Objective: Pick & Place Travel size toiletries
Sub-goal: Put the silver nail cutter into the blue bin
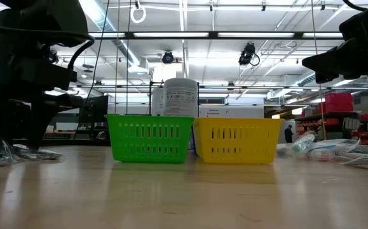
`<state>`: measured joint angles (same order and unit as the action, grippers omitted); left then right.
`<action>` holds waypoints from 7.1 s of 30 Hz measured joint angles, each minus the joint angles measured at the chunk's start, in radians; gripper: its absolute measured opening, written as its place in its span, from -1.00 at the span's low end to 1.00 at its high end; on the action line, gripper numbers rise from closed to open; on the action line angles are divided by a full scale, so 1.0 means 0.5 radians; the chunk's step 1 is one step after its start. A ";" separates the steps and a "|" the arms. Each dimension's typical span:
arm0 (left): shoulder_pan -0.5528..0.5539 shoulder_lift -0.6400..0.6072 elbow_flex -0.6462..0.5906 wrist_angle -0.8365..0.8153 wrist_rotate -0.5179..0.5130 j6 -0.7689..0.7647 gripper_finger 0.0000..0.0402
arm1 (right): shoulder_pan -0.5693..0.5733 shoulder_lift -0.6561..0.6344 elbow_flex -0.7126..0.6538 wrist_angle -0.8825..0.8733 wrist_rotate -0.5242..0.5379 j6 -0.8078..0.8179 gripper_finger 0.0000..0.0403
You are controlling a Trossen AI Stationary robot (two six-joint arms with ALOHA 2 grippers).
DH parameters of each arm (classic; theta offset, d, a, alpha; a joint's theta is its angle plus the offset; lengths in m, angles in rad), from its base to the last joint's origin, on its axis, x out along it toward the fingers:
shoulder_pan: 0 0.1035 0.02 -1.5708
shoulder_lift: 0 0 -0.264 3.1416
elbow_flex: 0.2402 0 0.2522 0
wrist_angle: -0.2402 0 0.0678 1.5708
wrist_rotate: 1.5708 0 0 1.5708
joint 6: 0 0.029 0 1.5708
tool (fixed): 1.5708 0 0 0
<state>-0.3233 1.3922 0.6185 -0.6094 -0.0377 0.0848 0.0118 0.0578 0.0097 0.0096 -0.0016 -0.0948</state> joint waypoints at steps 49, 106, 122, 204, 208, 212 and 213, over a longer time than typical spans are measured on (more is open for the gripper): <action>0.001 -0.053 0.223 -0.095 0.175 -0.162 -0.66 | 0.000 -0.001 0.000 0.001 0.000 0.001 -0.93; 0.850 -0.058 0.973 0.107 0.122 -0.153 -0.68 | 0.000 -0.001 0.000 -0.001 0.000 0.000 -0.94; 0.935 -0.058 0.973 0.191 0.244 -0.158 -0.65 | 0.000 -0.001 0.000 -0.001 0.000 0.001 -0.93; 1.332 1.032 1.541 0.483 0.678 -0.352 -0.67 | 0.000 0.030 0.000 0.002 0.000 0.001 -0.94; 1.331 1.032 1.541 0.483 0.679 -0.351 -0.66 | 0.001 0.030 0.000 0.002 0.000 0.000 -0.93; 1.331 1.032 1.541 0.483 0.678 -0.355 -0.67 | 0.000 0.030 0.000 0.001 0.000 0.001 -0.94; 1.331 1.032 1.541 0.483 0.676 -0.355 -0.67 | 0.000 0.030 0.000 0.001 0.000 0.001 -0.93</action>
<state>0.3424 1.9079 1.3891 -0.3679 0.3004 -0.0929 0.0118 0.0727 0.0097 0.0101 -0.0017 -0.0945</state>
